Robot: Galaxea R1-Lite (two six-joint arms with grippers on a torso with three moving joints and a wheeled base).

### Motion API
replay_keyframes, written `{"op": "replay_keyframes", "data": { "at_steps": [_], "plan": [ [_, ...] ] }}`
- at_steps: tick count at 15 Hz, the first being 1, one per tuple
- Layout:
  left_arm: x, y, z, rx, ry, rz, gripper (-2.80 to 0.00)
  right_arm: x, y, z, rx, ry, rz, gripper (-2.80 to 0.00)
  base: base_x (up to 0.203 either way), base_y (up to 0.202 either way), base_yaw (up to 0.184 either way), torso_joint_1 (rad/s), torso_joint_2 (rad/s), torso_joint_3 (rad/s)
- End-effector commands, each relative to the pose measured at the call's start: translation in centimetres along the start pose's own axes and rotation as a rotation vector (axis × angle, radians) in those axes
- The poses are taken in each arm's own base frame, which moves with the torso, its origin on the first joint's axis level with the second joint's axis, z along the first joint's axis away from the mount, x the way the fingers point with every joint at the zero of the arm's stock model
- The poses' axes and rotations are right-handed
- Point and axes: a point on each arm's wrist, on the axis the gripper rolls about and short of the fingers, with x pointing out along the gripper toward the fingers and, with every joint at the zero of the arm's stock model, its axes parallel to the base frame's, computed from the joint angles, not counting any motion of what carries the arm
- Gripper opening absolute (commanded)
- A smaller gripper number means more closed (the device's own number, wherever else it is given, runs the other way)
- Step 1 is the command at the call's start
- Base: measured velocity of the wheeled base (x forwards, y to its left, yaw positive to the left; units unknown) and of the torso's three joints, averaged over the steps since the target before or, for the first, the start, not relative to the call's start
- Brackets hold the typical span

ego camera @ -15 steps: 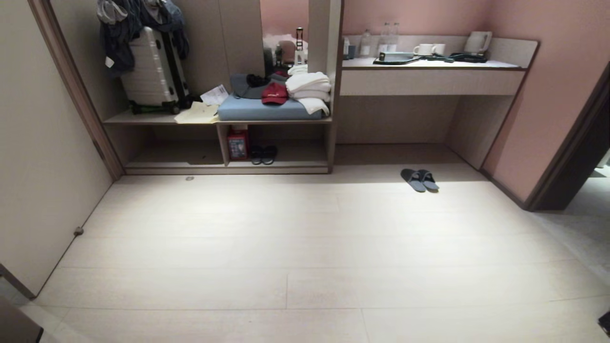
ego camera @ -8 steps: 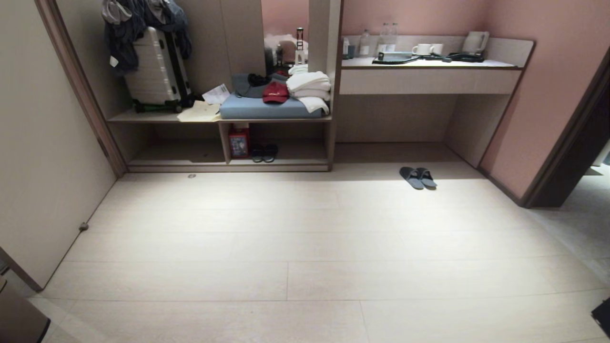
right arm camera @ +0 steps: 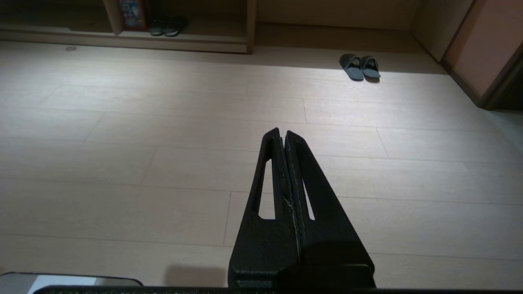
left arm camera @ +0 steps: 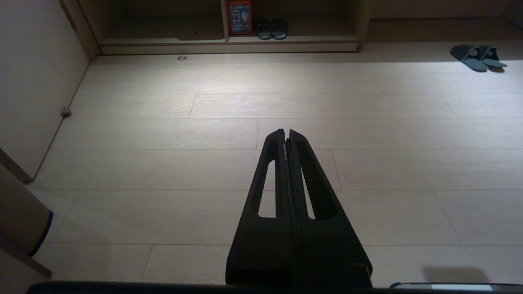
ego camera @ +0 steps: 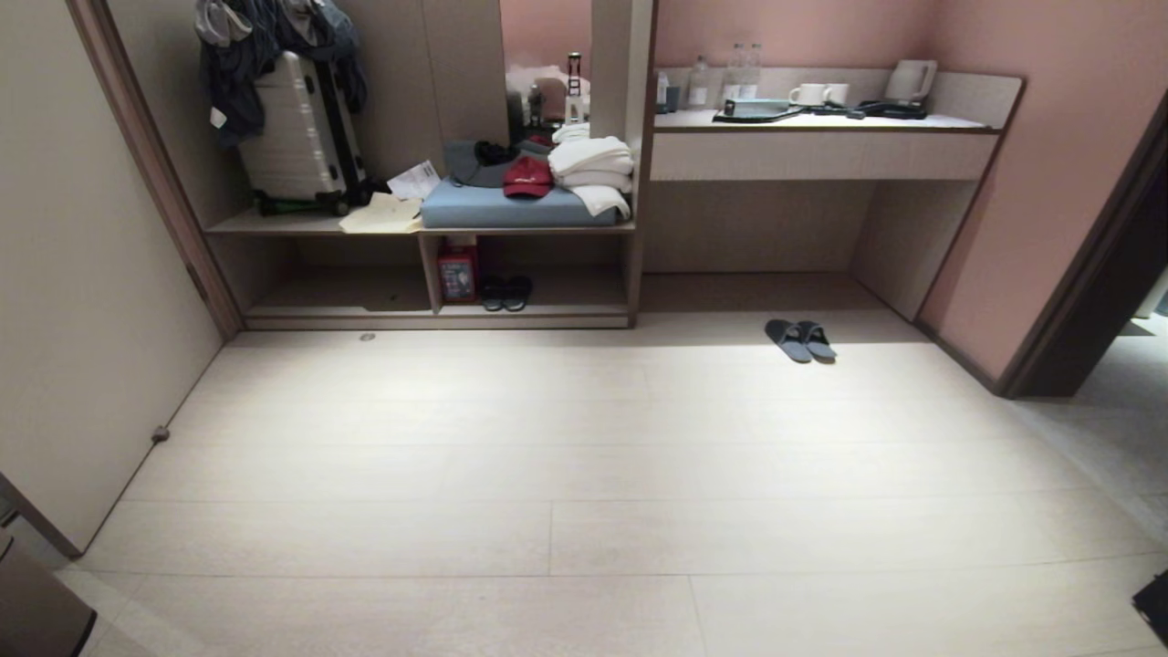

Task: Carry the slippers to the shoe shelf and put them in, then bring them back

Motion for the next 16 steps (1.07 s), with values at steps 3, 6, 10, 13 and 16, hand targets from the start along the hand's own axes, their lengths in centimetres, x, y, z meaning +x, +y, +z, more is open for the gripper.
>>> {"op": "replay_keyframes", "data": {
  "at_steps": [3, 6, 10, 13, 16],
  "plan": [
    [0.02, 0.0, -0.04, 0.0, 0.002, 0.0, -2.8, 0.01, 0.0, 0.01, 0.0, 0.0, 0.0, -2.8, 0.0, 0.0, 0.0, 0.0, 0.0, 0.0],
    [0.01, 0.0, 0.0, 0.0, 0.001, 0.0, -2.8, 0.03, -0.01, 0.0, -0.006, 0.005, -0.002, -2.8, 0.0, 0.0, 0.0, 0.0, 0.0, 0.0],
    [0.01, 0.0, 0.01, 0.0, 0.001, 0.001, -2.8, 0.02, -0.01, 0.04, -0.011, 0.004, -0.004, -2.8, 0.0, 0.0, 0.0, 0.0, 0.0, 0.0],
    [0.01, 0.0, 0.0, 0.0, 0.001, 0.001, -2.8, 0.03, -0.02, -0.02, -0.012, 0.007, -0.01, -2.8, 0.0, 0.0, 0.0, 0.0, 0.0, 0.0],
    [0.02, 0.0, -0.04, 0.0, 0.003, 0.002, -2.8, 0.02, -0.01, 0.01, 0.0, 0.002, -0.004, -2.8, 0.0, 0.0, 0.0, 0.0, 0.0, 0.0]
  ]
}}
